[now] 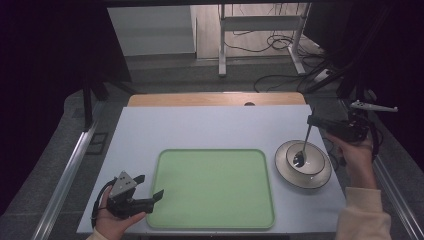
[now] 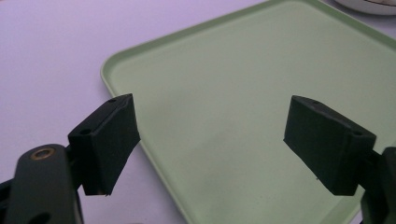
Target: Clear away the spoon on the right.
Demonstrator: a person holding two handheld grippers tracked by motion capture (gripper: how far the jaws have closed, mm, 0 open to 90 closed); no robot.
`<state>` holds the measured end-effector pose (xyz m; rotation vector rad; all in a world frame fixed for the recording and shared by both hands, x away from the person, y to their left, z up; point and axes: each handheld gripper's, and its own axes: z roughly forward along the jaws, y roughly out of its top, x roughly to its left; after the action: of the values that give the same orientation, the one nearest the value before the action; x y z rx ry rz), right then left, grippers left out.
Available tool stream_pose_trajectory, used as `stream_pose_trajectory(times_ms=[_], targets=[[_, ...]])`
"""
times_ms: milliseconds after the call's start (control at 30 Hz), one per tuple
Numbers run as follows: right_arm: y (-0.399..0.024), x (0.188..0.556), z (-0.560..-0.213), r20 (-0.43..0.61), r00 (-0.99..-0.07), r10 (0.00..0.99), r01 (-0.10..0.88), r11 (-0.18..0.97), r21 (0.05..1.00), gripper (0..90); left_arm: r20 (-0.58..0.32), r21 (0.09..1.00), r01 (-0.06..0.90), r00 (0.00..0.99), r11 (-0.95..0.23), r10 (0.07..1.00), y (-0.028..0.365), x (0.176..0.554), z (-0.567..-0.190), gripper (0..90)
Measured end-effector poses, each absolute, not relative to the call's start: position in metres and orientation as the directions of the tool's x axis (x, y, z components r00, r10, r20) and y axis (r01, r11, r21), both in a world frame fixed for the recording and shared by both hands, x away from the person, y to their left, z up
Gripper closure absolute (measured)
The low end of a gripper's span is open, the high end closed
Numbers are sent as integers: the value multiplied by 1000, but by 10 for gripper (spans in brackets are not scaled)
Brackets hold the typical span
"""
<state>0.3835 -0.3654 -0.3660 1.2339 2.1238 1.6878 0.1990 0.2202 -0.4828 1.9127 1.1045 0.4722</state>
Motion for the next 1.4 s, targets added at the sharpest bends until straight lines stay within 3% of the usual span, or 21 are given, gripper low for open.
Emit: stream_pose_trajectory(times_ms=[367, 700, 1400], targets=[[-360, 349, -341, 283, -679, 677, 431, 57, 900, 885, -90, 828, 510, 531, -233, 843, 223, 198, -481, 172], [-347, 321, -341, 257, -699, 668, 429, 103, 898, 885, -86, 827, 510, 533, -238, 842, 223, 199, -481, 172], [-314, 311, -352, 274, -737, 618, 458, 158, 875, 885, -86, 826, 511, 533, -238, 842, 222, 199, -482, 172]])
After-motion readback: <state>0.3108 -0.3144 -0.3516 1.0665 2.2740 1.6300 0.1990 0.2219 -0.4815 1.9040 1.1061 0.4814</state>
